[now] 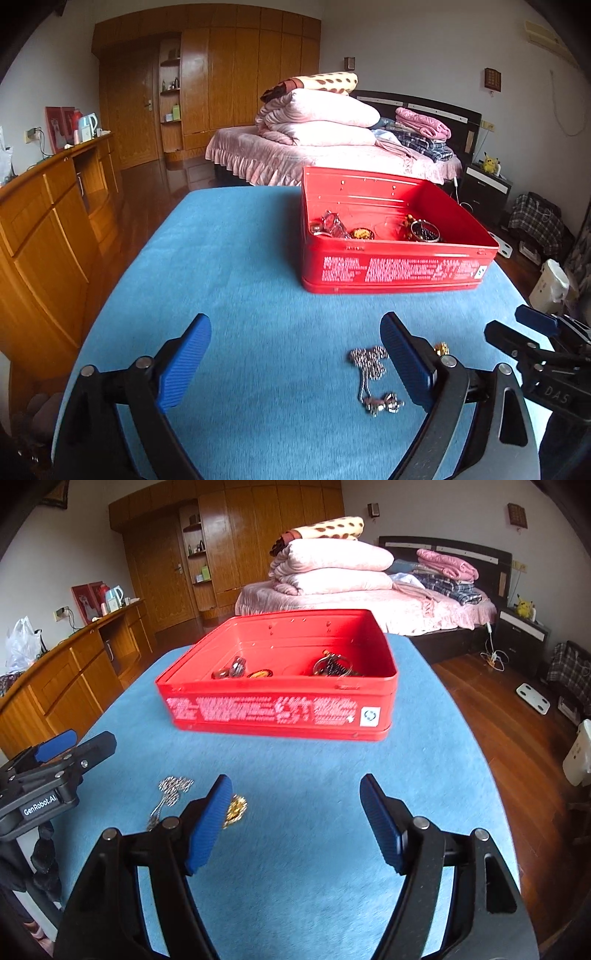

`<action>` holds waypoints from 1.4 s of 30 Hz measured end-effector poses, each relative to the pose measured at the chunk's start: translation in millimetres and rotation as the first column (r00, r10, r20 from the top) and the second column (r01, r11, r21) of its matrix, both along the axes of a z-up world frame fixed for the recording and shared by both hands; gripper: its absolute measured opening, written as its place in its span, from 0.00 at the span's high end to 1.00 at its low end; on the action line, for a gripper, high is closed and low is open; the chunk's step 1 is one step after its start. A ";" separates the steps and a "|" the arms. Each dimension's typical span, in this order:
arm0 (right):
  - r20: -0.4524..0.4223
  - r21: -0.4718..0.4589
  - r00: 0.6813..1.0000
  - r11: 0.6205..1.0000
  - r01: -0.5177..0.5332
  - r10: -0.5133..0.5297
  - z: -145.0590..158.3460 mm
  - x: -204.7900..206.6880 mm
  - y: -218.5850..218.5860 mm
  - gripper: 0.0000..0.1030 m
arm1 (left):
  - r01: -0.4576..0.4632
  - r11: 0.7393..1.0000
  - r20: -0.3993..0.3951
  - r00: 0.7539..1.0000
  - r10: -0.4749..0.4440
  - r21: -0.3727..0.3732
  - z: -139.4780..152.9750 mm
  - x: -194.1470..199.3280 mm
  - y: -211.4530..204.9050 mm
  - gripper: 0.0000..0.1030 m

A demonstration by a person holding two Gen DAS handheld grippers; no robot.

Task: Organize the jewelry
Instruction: 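Withdraw both tools and approach the silver chain necklace and gold pendant, then grasp the silver chain necklace with the left tool while the right tool grasps the gold pendant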

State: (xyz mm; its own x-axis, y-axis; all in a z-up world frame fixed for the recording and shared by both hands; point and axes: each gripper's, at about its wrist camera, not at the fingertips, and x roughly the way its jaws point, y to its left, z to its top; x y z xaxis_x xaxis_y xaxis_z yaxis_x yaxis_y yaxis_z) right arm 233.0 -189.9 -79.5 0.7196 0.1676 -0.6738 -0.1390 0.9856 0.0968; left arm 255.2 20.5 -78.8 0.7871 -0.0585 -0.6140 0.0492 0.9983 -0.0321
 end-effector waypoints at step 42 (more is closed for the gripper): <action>-0.097 -0.077 0.995 0.997 0.018 -0.025 -23.7 -2.0 25.7 0.80 | 0.026 0.999 -0.094 0.995 -0.028 -0.024 -28.2 -4.5 6.5 0.11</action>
